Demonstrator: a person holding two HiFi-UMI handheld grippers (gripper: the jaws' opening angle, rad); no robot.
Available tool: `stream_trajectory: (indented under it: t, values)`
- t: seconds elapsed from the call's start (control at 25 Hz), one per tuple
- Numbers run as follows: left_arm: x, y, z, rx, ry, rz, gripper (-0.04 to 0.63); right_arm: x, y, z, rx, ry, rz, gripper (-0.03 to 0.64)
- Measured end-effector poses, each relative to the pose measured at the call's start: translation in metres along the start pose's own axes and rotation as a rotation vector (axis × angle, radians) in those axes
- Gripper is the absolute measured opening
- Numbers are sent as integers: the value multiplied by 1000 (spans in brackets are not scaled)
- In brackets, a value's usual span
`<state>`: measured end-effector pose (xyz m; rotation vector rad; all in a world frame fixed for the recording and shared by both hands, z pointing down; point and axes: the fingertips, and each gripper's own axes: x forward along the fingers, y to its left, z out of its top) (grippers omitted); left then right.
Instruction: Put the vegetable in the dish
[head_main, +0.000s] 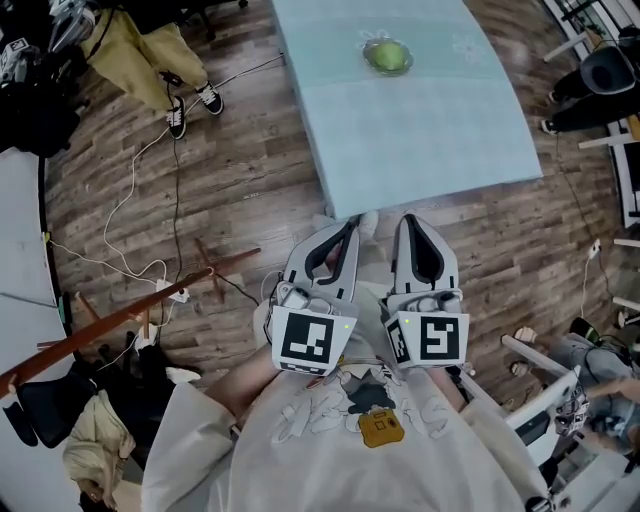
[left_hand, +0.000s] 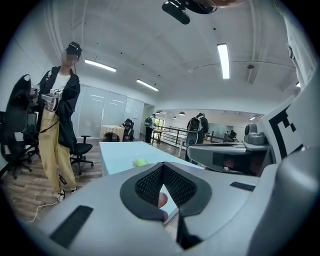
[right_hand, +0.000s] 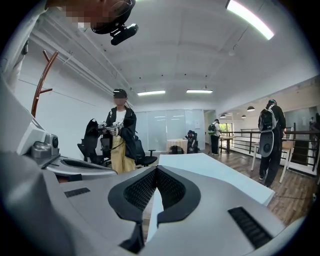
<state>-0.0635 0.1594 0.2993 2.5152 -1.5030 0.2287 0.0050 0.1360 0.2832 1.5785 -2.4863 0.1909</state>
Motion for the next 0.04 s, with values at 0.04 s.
stream_trajectory:
  t: [0.04]
  values:
    - [-1,2,-1,0,1,2,6,2,2,0,-2,-1,2,23]
